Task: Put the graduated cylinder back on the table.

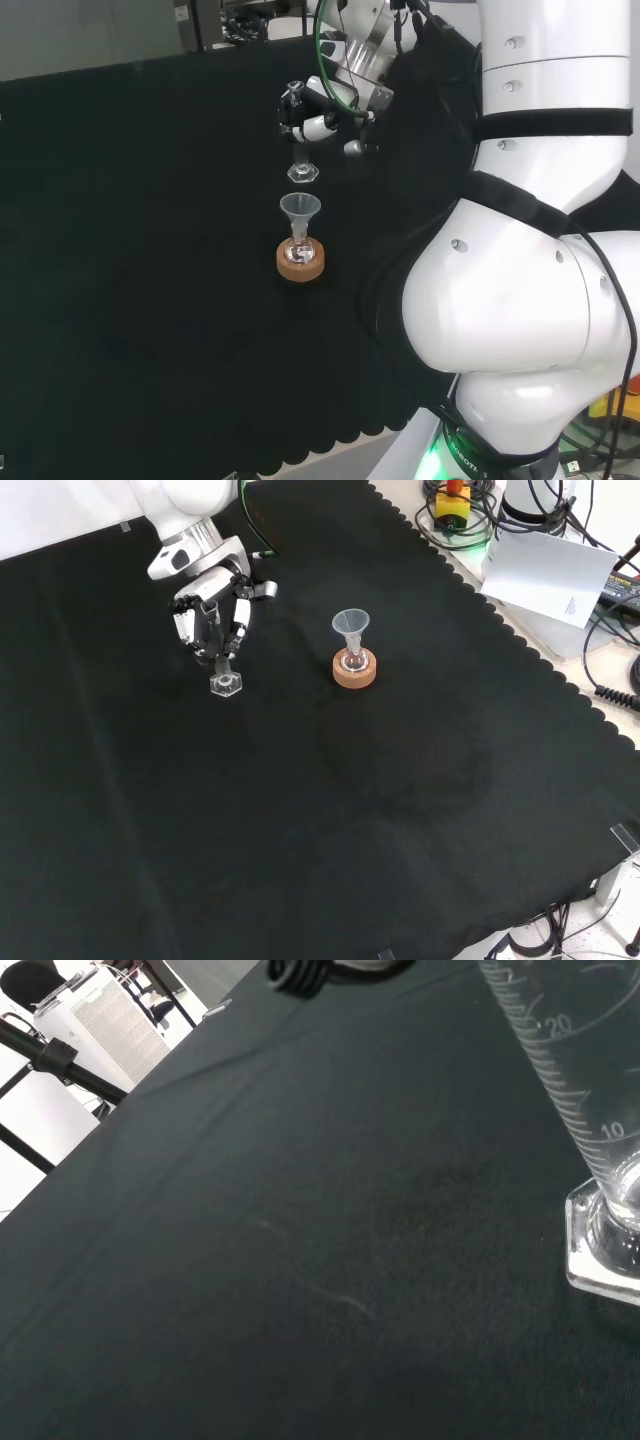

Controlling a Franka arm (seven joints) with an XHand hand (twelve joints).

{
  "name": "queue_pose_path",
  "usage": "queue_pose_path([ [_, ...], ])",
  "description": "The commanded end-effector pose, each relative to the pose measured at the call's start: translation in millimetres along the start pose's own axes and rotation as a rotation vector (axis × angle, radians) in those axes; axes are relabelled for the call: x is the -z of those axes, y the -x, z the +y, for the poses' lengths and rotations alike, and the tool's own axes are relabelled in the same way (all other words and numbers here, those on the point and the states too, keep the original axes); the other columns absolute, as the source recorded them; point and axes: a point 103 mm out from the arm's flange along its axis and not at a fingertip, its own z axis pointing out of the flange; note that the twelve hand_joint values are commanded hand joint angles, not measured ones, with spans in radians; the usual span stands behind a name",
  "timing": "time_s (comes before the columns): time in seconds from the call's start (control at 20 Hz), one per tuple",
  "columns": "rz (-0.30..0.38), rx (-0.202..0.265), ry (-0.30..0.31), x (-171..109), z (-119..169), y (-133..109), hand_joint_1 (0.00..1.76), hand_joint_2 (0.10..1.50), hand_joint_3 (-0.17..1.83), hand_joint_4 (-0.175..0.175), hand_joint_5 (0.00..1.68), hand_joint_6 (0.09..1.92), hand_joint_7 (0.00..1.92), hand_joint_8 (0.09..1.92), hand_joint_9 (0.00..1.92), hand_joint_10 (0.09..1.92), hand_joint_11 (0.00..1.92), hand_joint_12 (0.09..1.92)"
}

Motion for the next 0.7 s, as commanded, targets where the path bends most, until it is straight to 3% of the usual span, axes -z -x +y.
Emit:
queue_pose_path([
  [0.05, 0.019, -0.008, -0.026, -5.7, 0.2, -1.4, 1.12, 1.17, 0.04, -0.168, 0.85, 1.21, 0.85, 0.56, 1.23, 0.09, 1.05, 0.92],
  [0.35, 0.012, -0.024, -0.047, -1.7, 0.4, -1.2, 1.08, 1.18, 0.00, -0.070, 0.86, 1.18, 0.75, 0.62, 1.19, 0.09, 0.92, 1.03],
  [0.5, 0.011, -0.030, -0.045, 3.1, 1.0, -2.2, 1.07, 1.13, -0.04, -0.049, 0.79, 0.84, 0.71, 0.60, 1.14, 0.09, 0.84, 1.07],
  [0.7, 0.019, -0.044, -0.043, 9.0, 1.9, -1.7, 1.02, 1.12, -0.17, -0.037, 0.68, 0.70, 0.60, 0.60, 1.03, 0.09, 0.65, 1.18],
])
